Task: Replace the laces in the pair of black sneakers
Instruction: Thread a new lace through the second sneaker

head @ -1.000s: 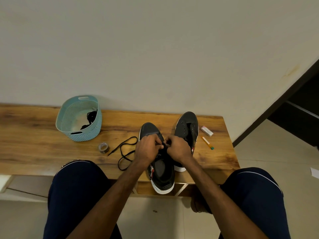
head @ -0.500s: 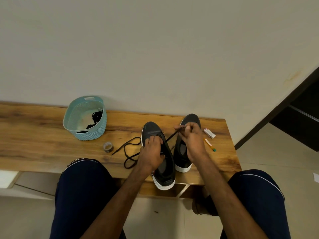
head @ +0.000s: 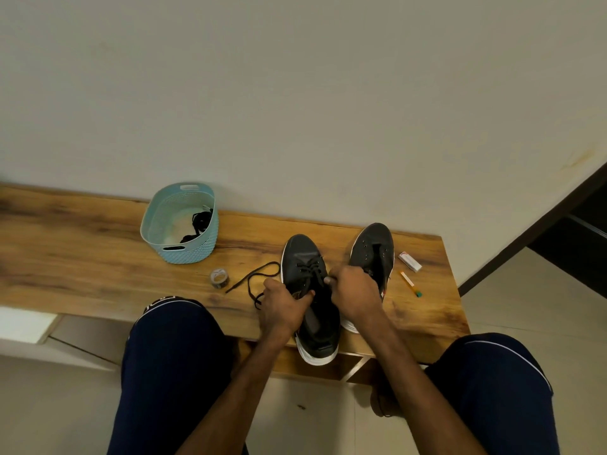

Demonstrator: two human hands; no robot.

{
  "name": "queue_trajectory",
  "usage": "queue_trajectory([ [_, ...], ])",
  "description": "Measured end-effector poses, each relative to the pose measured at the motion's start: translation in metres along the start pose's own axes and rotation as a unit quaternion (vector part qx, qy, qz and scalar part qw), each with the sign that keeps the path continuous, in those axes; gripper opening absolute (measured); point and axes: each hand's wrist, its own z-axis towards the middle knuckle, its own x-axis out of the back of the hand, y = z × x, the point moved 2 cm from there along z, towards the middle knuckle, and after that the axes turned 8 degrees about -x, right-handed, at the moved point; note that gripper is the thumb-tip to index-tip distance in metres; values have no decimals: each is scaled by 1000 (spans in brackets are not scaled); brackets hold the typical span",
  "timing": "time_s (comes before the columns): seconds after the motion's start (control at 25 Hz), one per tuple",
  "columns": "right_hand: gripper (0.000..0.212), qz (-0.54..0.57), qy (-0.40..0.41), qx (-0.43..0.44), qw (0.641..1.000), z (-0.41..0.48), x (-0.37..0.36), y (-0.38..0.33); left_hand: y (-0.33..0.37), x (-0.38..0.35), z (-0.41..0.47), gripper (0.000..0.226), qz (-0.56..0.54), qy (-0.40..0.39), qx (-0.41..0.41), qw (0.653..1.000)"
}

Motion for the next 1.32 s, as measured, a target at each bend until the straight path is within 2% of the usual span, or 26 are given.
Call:
queue_trajectory([
  [0.04, 16, 25, -7, 0, 1000, 2, 11, 5, -1, -1, 2, 67, -8, -14, 10, 1000],
  [0.12, 17, 181, 3, 39, 983, -1, 48, 15, -2, -2, 4, 62, -5, -42, 17, 999],
  [0.16, 19, 321, 24, 66, 945, -4, 70, 21, -2, -3, 4, 59, -1, -50, 17, 999],
  [0.2, 22, 489, 34, 80, 868, -10, 91, 26, -2, -4, 4, 57, 2, -52, 14, 999],
  [0.24, 23, 643, 16, 75, 762, -16, 106, 29, -1, -5, 4, 56, 5, -51, 10, 999],
  [0.28, 23, 726, -15, 53, 685, -17, 110, 31, 0, -5, 4, 55, 6, -48, 8, 999],
  [0.32, 24, 729, -21, 20, 683, -17, 107, 32, 1, -6, 3, 56, 8, -47, 6, 999],
  [0.36, 27, 653, -3, -17, 757, -14, 96, 30, 2, -6, 3, 56, 12, -45, 5, 999],
  [0.4, 31, 492, 23, -43, 869, -9, 79, 27, 2, -6, 2, 58, 15, -41, 4, 999],
  [0.44, 29, 301, 48, -52, 951, -3, 58, 24, 2, -5, 2, 59, 16, -35, 2, 999],
  [0.48, 23, 158, 61, -37, 985, 1, 38, 18, 3, -4, 0, 60, 15, -29, -1, 999],
  [0.56, 18, 59, 13, 16, 998, 3, 11, 4, 4, -3, -2, 61, 8, -17, -8, 1000],
  [0.64, 19, 25, -36, 9, 999, 5, -5, -3, 5, -2, -4, 61, 1, -13, -17, 1000],
  [0.68, 17, 11, -35, 0, 999, 4, -5, -4, 6, -1, -4, 62, 1, -13, -17, 1000],
  [0.76, 14, 13, -39, -7, 999, 0, 15, -2, 6, 0, -3, 62, 7, -18, -13, 1000],
  [0.88, 14, 63, -87, 43, 993, -9, 69, 17, 7, -1, 0, 61, 9, -29, -11, 999],
  [0.96, 14, 92, -68, 68, 991, -18, 98, 33, 7, -3, 1, 62, 7, -32, -15, 999],
  [1.04, 15, 106, -71, 46, 991, -21, 90, 43, 8, -3, 0, 62, 10, -31, -23, 999],
  [1.16, 12, 13, -135, 16, 991, -14, 51, 39, 9, -1, 0, 60, 20, -36, -29, 999],
  [1.24, 17, 41, -107, 21, 993, -11, 49, 34, 9, 0, -1, 58, 28, -52, -44, 997],
  [1.32, 20, 114, -26, 31, 993, -12, 61, 34, 10, 3, -1, 57, 35, -78, -71, 994],
])
